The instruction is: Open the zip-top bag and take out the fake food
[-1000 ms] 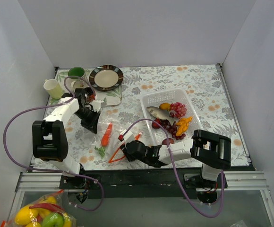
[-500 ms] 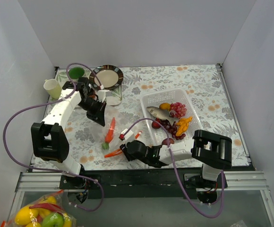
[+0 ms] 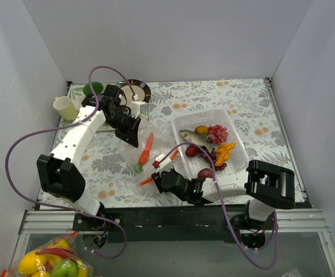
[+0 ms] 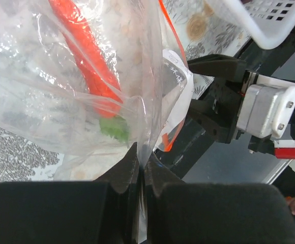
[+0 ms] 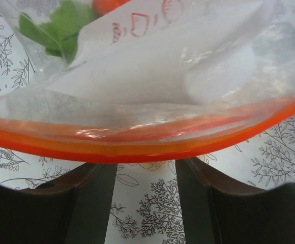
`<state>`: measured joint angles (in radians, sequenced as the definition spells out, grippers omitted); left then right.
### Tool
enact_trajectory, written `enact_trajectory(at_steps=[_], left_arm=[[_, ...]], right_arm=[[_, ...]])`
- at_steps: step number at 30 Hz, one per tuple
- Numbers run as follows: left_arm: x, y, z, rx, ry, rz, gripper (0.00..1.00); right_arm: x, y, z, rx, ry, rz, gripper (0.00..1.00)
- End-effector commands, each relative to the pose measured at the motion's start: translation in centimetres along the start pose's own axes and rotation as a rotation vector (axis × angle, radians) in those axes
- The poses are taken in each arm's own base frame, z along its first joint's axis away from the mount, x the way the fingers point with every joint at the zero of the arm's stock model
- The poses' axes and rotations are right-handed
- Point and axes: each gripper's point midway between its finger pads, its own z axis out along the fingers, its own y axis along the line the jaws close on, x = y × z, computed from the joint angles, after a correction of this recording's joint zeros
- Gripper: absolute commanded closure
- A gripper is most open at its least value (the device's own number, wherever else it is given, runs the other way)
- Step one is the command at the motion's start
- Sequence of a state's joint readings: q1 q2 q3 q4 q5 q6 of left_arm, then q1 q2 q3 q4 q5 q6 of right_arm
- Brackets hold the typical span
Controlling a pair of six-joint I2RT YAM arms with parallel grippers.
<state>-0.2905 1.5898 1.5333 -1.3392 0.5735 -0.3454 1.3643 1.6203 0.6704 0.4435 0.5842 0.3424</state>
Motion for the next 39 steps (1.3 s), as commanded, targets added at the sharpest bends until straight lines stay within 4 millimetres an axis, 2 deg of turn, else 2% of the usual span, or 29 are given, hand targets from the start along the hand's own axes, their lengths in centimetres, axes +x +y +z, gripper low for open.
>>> enact_trajectory(at_steps=[1,3,7,8,9,10,11,15,24,27,28,31,32,33,34,37,38,39], left_arm=[[3.0,-2.1,0.3,0.082,0.056,-0.037,1.0],[3.9,-2.6,1.1,0.121,0.087,-0.051,1.0],[-0.8,-4.9,-3.2,0.1,-0.106,0.058,1.0],[-1.6,-5.0,-4.0,0.085,-0.135,0.089,1.0],[-1.4,-4.6,-3.9,0.07,-0.128,0.101,1.0],[-0.9,-4.2,-3.3,0.065,-0.106,0.1,1.0],[0.8,-3.3,-1.5,0.077,-0.034,0.073,1.0],[5.1,-0.4,2.3,0.078,0.146,0.006,1.0],[7.8,4.9,4.8,-0.09,0.216,-0.006,1.0],[9.5,7.6,5.6,-0.172,0.253,-0.027,1.0],[10.6,8.5,5.9,-0.186,0.278,-0.05,1.0],[12.0,10.6,6.3,-0.219,0.294,-0.09,1.0],[12.0,11.0,6.3,-0.229,0.288,-0.091,1.0],[12.1,11.3,6.3,-0.237,0.286,-0.095,1.0],[12.1,11.4,6.3,-0.24,0.286,-0.093,1.0],[11.6,11.5,6.4,-0.241,0.27,-0.09,1.0],[11.3,11.6,6.4,-0.244,0.265,-0.089,1.0],[11.2,11.7,6.4,-0.245,0.262,-0.09,1.0]], right_arm=[[-2.5,-0.1,-0.6,0.019,-0.097,0.054,0.43],[-2.8,-0.3,-0.5,0.028,-0.104,0.052,0.43],[-3.3,-0.5,-1.0,0.034,-0.121,0.054,0.43],[-3.3,-0.6,-1.1,0.034,-0.125,0.058,0.43],[-3.4,-0.7,-1.2,0.036,-0.129,0.058,0.43],[-3.5,-0.6,-1.3,0.033,-0.133,0.061,0.43],[-3.4,-0.7,-1.4,0.034,-0.132,0.061,0.43],[-3.1,-0.9,-1.6,0.028,-0.132,0.07,0.43],[-3.5,-2.2,-1.9,0.085,-0.152,0.012,0.43],[-3.9,-3.4,-1.7,0.139,-0.17,-0.048,0.41],[-3.8,-4.1,-1.3,0.161,-0.154,-0.064,0.4],[-3.0,-4.6,-0.7,0.113,-0.089,-0.112,0.31],[-2.8,-4.3,-0.7,0.07,-0.07,-0.144,0.29],[-2.3,-3.2,-0.8,-0.016,-0.045,-0.16,0.27],[-2.9,-3.1,-1.2,-0.049,-0.053,-0.166,0.26],[-2.8,-2.1,-2.1,-0.19,-0.052,-0.197,0.14],[-2.5,-1.4,-2.3,-0.254,-0.034,-0.204,0.04],[-2.8,-1.6,-2.2,-0.267,-0.031,-0.2,0.01]])
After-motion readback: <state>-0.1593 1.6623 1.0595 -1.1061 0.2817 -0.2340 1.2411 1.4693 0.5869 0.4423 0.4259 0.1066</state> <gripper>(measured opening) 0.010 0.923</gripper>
